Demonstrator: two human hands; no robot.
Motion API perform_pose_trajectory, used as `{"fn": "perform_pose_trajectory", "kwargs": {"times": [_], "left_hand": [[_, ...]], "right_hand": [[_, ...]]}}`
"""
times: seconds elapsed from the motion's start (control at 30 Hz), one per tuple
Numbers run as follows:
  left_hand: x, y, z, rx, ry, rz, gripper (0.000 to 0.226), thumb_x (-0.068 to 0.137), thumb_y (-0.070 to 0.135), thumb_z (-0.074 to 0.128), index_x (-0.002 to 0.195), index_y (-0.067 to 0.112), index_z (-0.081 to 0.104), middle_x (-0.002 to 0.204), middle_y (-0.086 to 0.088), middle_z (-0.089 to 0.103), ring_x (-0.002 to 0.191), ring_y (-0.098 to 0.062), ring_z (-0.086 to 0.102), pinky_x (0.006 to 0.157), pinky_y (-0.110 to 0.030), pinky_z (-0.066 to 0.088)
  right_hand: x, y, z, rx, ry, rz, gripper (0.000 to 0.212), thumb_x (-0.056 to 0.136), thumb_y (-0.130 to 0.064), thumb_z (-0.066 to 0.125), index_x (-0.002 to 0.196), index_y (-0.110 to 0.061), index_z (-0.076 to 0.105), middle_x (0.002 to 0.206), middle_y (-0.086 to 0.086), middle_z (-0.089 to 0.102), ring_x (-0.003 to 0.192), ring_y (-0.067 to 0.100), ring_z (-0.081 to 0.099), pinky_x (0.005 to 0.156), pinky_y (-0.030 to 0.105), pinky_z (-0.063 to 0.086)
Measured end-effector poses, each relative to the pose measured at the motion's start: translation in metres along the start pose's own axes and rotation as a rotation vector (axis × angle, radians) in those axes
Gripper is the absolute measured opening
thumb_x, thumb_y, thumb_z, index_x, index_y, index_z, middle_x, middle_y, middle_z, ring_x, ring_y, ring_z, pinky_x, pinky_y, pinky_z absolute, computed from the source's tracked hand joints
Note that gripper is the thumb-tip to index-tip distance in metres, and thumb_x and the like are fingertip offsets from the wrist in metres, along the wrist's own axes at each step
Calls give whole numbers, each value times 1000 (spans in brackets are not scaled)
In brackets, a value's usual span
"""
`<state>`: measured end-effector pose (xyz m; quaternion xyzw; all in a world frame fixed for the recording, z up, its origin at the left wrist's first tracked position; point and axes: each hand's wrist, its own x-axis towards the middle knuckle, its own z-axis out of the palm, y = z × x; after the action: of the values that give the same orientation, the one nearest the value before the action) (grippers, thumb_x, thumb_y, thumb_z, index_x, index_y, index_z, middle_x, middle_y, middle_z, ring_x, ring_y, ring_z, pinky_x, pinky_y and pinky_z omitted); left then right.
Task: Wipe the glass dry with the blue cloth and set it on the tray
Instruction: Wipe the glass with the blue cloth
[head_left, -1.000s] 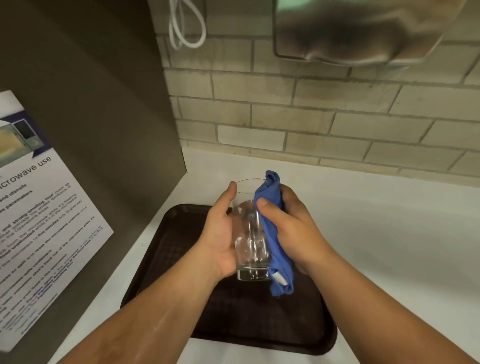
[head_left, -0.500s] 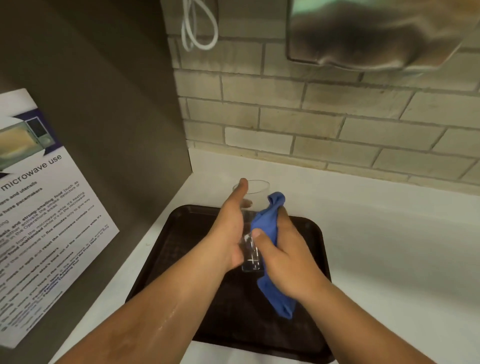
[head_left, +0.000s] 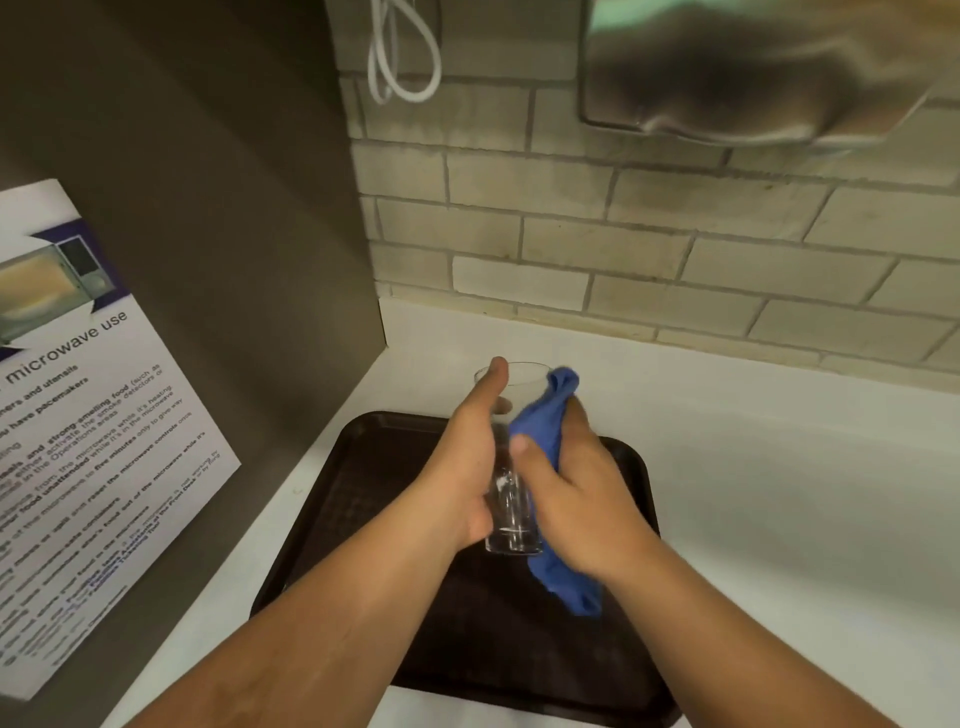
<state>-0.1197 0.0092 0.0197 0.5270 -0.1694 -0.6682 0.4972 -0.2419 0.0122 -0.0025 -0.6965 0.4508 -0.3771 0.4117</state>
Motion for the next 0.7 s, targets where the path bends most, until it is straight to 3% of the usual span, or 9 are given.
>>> {"fn": "perform_pose_trajectory", "kwargs": {"times": [0.07,0.13,0.2,0.27,0.37,0.43,0.5,0.6,0.7], "left_hand": [[-4,-3,3,-2,-74,-37,73,86,74,65,112,8,84,103,-20,84,90,-34,82,80,-41,64],[-3,-3,3,-35,-122,-39,71,86,73,65,101,8,87,100,-19,84,86,-34,82,81,-43,66],[-3,2,1,-77,-92,-32,70,84,72,70,104,6,84,100,-18,82,87,-36,80,87,-49,64],[-2,10,-2,-118,-14,-11,76,82,71,72,122,6,72,98,-19,79,83,-37,78,83,-51,66],[0,15,-5,-92,60,35,72,86,71,68,122,8,66,84,-17,81,64,-31,79,59,-39,65],[-1,9,-1,-37,49,18,74,86,73,67,127,10,69,101,-21,84,83,-33,83,75,-43,67],[-3,2,5,-43,-45,-26,77,86,73,66,129,10,74,119,-23,81,109,-38,78,97,-48,61],[1,1,-1,-88,-128,-22,72,93,73,55,117,10,82,111,-18,84,98,-36,81,84,-48,64],[4,0,-11,-102,-103,15,59,101,64,49,108,15,82,102,-15,85,88,-33,83,73,-47,66]], "right_hand": [[20,-9,-7,49,103,79,30,100,-37,50,126,-25,53,98,-14,72,90,-4,71,75,14,54],[34,-11,-18,186,117,207,25,101,-38,49,114,-22,63,95,4,77,93,22,75,85,41,59],[30,-9,-22,283,76,278,26,96,-39,52,105,-23,70,91,7,79,91,31,74,85,47,58],[13,-3,-19,290,-43,218,29,89,-38,54,111,-28,71,98,-1,81,98,22,75,87,39,55],[-12,-1,-6,139,-181,57,36,90,-39,54,126,-44,55,121,-11,72,114,0,66,97,21,52],[-6,-3,-1,24,-81,-1,35,94,-38,53,128,-41,48,117,-12,69,108,-7,65,90,13,52],[11,-10,-5,25,38,45,31,99,-33,54,130,-33,48,104,-14,70,92,-10,68,72,6,49],[34,-18,-19,147,53,166,25,100,-36,55,123,-26,58,102,-8,72,100,10,70,78,23,50],[36,-18,-23,298,73,221,36,91,-44,61,119,-22,65,106,5,76,100,26,73,91,46,55]]}}
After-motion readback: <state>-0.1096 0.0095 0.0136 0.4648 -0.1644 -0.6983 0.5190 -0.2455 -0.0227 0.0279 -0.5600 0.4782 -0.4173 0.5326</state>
